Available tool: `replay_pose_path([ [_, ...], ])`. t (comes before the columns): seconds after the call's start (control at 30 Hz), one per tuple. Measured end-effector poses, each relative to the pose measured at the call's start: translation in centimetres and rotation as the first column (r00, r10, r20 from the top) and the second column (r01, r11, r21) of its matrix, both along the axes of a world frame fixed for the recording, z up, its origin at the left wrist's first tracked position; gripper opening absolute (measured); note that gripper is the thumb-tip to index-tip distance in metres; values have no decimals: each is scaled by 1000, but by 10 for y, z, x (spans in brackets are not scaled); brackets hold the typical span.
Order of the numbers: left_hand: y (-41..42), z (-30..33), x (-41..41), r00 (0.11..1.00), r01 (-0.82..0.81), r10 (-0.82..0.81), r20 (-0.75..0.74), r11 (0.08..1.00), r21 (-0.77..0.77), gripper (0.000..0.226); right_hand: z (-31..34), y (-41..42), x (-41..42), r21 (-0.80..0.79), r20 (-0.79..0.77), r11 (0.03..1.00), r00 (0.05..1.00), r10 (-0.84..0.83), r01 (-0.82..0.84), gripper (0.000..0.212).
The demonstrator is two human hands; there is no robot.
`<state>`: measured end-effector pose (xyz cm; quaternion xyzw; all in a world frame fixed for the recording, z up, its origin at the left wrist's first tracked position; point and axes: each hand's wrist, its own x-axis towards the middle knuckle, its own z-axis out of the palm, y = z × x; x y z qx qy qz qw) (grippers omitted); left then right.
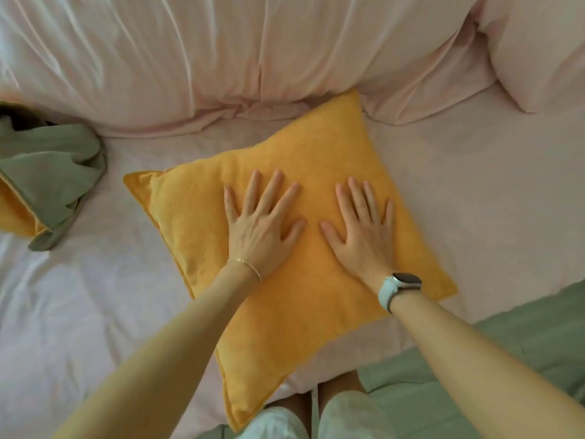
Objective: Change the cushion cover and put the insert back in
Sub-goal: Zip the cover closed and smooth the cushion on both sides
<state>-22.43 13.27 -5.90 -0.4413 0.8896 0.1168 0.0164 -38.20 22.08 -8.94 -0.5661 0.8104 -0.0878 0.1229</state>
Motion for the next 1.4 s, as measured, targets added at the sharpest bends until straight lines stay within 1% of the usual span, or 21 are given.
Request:
replay_pose_path([
  [0.1,38,-18,11,993,105,-102,65,994,-41,70,-24,40,-2,-68,-41,997,999,29,-32,68],
  [0.27,67,-49,24,996,77,-71,59,990,-114,75,-54,53,9,-102,-130,986,984,121,-134,60],
  [0.37,52,-74,15,998,58,-55,30,992,-116,76,-77,36,8,-149,-120,981,987,105,-122,58],
  [0.5,-4,-94,-8,997,68,-65,30,993,-99,76,-85,-15,-5,-184,-159,981,987,33,-62,57],
  [0.6,-23,-86,-10,997,68,-65,32,994,-81,75,-67,-34,-7,-177,-163,984,987,-14,-15,54],
  [0.7,-26,-67,-5,999,17,-18,-26,998,-64,72,-20,-48,-7,-162,-77,987,997,-19,6,49],
  [0.73,-25,-58,-2,998,-1,-2,-68,999,-47,71,0,-61,-11,-189,-11,982,999,-33,31,48],
  [0.8,-21,-41,6,981,-44,45,-190,999,9,64,38,-93,-19,-335,91,932,989,-114,138,49],
  [0.83,-18,-34,10,968,-78,79,-237,997,14,60,48,-106,-20,-422,110,889,983,-144,177,48],
  [0.87,-14,-29,13,961,-123,116,-251,992,-12,56,50,-111,-16,-474,97,864,986,-138,167,48],
  [0.9,-12,-24,15,958,-186,170,-230,981,-50,53,41,-107,-7,-455,43,886,996,-77,88,50],
  [0.97,-13,-16,18,941,-324,312,-131,942,-83,54,2,-79,15,-190,-52,976,994,96,-104,54],
  [1.0,-16,-12,20,928,-370,366,-68,926,-68,56,-15,-64,19,-69,-69,985,986,150,-155,54],
  [1.03,-21,-11,25,919,-394,393,-15,918,-47,57,-26,-57,16,18,-71,987,984,161,-160,54],
  [1.1,-34,-13,39,900,-435,435,35,900,-9,59,-24,-64,7,92,-47,982,985,168,-163,57],
  [1.17,-44,-19,50,866,-500,498,43,865,52,63,-9,-75,4,102,-24,980,984,175,-172,61],
  [1.23,-48,-23,56,830,-557,557,25,826,91,66,7,-87,8,97,21,985,990,139,-140,58],
  [1.3,-47,-25,59,816,-572,578,-32,813,104,68,30,-109,21,34,101,998,993,54,-58,52],
  [1.33,-47,-26,60,809,-575,584,-65,810,119,67,42,-122,28,-103,119,994,992,33,-21,51],
  [1.37,-45,-28,62,799,-581,594,-94,803,135,67,52,-134,33,-264,123,964,992,35,-1,51],
  [1.4,-44,-31,64,786,-591,607,-117,794,145,67,55,-142,36,-369,104,929,993,60,-17,51],
])
